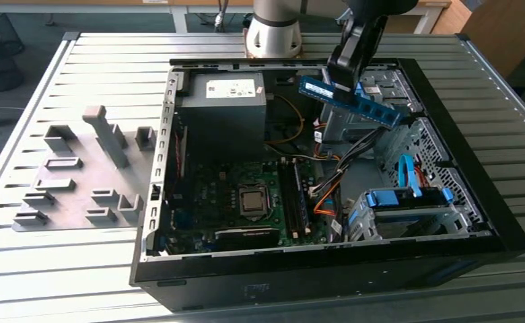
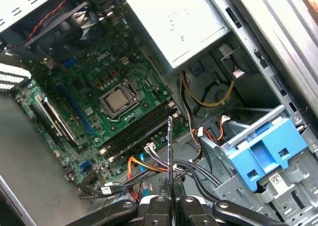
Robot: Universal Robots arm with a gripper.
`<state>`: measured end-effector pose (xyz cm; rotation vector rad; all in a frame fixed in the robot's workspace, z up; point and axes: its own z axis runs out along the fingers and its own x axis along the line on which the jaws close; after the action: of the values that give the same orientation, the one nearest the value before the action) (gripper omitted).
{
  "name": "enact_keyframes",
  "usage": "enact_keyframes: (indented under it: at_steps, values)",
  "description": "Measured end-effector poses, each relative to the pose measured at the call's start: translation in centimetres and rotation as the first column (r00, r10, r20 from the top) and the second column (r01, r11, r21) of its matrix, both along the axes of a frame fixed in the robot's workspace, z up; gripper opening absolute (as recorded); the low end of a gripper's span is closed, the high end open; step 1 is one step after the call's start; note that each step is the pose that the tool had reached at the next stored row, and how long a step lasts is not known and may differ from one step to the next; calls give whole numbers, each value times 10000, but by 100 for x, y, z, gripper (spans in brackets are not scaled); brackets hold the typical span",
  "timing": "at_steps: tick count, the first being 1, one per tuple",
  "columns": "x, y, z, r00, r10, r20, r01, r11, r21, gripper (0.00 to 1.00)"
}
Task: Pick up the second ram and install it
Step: 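Insert the second ram into the second slot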
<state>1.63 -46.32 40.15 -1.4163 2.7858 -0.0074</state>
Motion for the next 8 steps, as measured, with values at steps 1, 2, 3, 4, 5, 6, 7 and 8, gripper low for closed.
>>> enact_keyframes:
  at_steps: [1, 2, 3, 4, 5, 6, 7, 8]
  values:
    - [0, 0, 0, 9999, -106, 0, 106, 9999, 0, 14]
    - [0, 0, 0, 9998, -210, 0, 210, 9998, 0, 14]
    - [0, 0, 0, 9995, -323, 0, 323, 9995, 0, 14]
    - [0, 0, 0, 9991, -429, 0, 429, 9991, 0, 14]
    - [0, 0, 0, 9986, -534, 0, 534, 9986, 0, 14]
    - [0, 0, -1, 9979, -640, 0, 640, 9979, 0, 14]
    - [0, 0, 0, 9972, -748, 0, 748, 9972, 0, 14]
    - [0, 0, -1, 9963, -856, 0, 856, 9963, 0, 14]
